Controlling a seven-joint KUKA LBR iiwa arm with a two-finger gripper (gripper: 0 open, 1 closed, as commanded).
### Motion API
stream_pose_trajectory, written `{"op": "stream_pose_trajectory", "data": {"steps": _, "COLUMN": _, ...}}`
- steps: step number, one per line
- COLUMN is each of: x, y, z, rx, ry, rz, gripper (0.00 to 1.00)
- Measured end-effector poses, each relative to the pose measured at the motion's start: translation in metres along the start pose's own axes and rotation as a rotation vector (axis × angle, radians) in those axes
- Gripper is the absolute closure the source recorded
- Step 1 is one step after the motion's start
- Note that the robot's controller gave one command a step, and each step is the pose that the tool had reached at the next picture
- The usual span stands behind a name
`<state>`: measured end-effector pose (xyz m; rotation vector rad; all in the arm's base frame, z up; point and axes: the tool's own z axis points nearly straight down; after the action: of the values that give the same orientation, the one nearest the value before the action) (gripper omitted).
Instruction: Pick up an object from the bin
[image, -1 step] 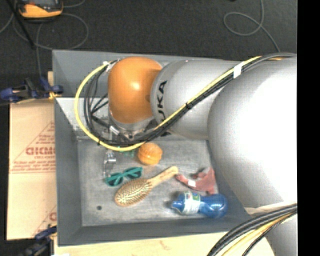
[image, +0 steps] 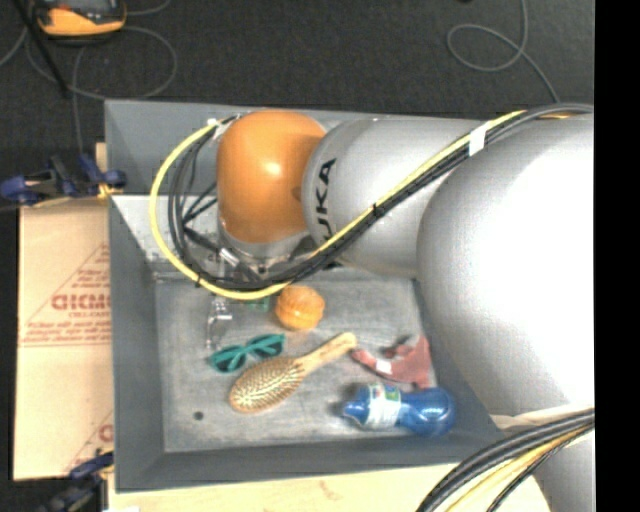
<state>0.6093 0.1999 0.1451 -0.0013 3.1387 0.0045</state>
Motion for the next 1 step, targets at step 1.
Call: {"op": "stream_pose_trajectory", "data": {"steps": 1, "x": 0.0210, "y": -0.0270, "z": 0.0173, "rx": -0.001, "ry": -0.008, "rz": -0.082, "gripper": 0.00}}
